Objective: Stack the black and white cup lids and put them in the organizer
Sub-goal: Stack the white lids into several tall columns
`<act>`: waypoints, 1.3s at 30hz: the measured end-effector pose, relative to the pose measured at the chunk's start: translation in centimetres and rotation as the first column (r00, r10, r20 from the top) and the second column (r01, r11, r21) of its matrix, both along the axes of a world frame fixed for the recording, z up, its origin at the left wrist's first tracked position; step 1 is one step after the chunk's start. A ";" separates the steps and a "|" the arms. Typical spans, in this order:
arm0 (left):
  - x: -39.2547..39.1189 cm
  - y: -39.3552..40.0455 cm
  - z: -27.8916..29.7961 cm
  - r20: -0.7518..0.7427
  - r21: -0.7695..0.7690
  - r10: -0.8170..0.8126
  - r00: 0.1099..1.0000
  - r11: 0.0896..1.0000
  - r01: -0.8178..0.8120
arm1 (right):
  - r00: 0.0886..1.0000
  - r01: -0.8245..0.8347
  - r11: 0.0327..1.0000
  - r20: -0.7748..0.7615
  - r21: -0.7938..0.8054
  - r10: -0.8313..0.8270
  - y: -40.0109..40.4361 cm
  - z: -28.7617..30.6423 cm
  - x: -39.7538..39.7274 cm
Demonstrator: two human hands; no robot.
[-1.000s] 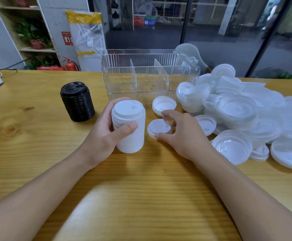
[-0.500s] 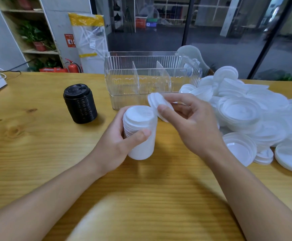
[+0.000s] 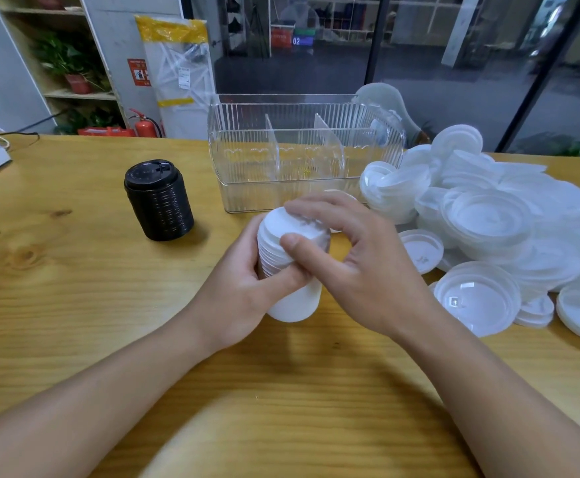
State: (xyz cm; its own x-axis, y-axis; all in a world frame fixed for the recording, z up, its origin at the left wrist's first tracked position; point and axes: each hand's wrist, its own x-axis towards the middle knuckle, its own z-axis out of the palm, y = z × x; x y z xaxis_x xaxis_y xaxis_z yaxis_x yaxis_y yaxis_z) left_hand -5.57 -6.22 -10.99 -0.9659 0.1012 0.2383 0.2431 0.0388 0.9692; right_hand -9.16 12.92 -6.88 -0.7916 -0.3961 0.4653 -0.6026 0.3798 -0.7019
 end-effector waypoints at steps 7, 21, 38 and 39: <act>-0.1 -0.8 0.2 0.003 -0.020 0.000 1.000 1.000 0.000 | 0.989 -0.028 0.988 0.142 -0.150 0.049 0.6 -0.1 -0.7; 0.0 -1.3 0.9 -0.006 -0.013 0.062 0.998 0.998 -0.062 | 0.942 0.330 0.830 -0.106 0.449 -0.317 1.1 -4.1 -6.1; -0.1 -1.8 0.8 -0.018 -0.022 0.052 0.998 0.998 -0.053 | 0.962 0.168 0.969 0.243 -0.182 -0.121 3.4 -2.5 -4.1; -0.1 -1.8 0.8 -0.019 -0.021 0.054 0.998 0.998 -0.054 | 0.947 0.170 0.956 0.307 -0.237 -0.092 3.3 -2.4 -4.1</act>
State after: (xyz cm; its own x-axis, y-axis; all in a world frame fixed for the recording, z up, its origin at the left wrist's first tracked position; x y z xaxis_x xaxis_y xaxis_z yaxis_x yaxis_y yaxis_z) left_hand -5.70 -7.98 -10.16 -0.9655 0.0544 0.2545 0.2581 0.0734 0.9633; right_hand -13.30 16.26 -9.30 -0.9435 -0.1771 0.2802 -0.3160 0.2245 -0.9218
